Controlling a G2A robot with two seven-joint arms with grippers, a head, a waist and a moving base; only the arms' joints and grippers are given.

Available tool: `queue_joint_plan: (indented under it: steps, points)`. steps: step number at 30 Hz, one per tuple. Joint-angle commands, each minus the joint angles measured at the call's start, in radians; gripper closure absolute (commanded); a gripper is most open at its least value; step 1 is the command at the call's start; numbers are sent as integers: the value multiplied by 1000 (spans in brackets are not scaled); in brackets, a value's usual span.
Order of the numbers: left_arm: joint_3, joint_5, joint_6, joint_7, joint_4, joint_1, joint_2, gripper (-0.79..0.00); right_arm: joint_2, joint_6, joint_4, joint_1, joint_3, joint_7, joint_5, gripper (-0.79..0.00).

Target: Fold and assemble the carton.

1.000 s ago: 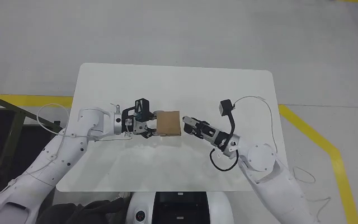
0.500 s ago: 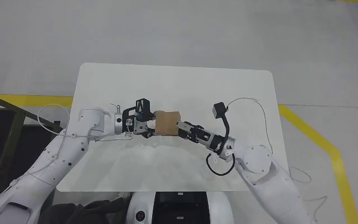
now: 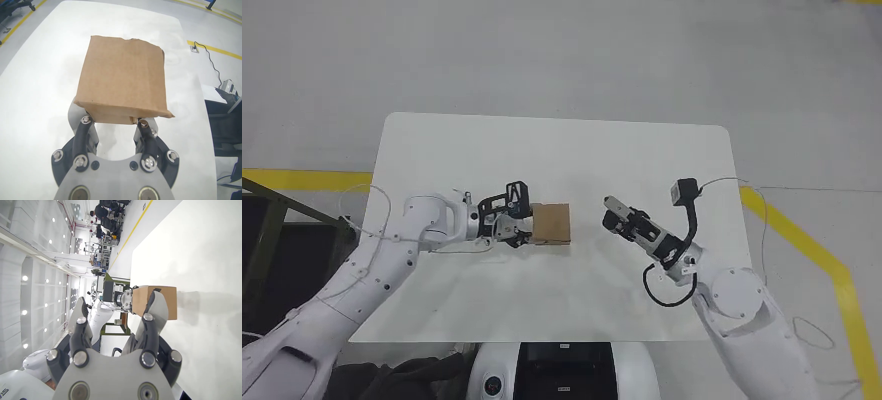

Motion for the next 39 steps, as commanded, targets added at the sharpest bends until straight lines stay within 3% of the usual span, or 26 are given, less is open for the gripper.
queue_joint_plan:
  steps: [1,7,9,10,18,24,32,39]
  points:
    - [28,1,21,-28,16,-21,-15,-437,1,-5,-3,-6,6,2,-1,-628]
    - [89,-18,64,-80,74,-76,-57,-591,2,-20,3,-5,6,19,-3,-637]
    - [99,-26,66,-84,92,-87,-66,-760,1,-26,7,-4,3,22,-3,-640]
    - [102,-29,65,-86,100,-92,-70,-785,1,-28,9,-3,2,23,-4,-643]
    - [90,-39,31,-74,137,-97,-79,-785,-1,-45,43,19,-10,24,-12,-680]
    - [-2,-36,-36,-1,107,-35,-44,-785,-3,-72,81,37,-7,-4,-43,-785]
    - [-218,-24,-73,126,28,138,30,-785,-4,-164,150,73,2,-45,-134,-785]
    - [-380,-47,-37,164,-16,262,67,-785,-5,-217,229,127,7,-150,-356,-785]
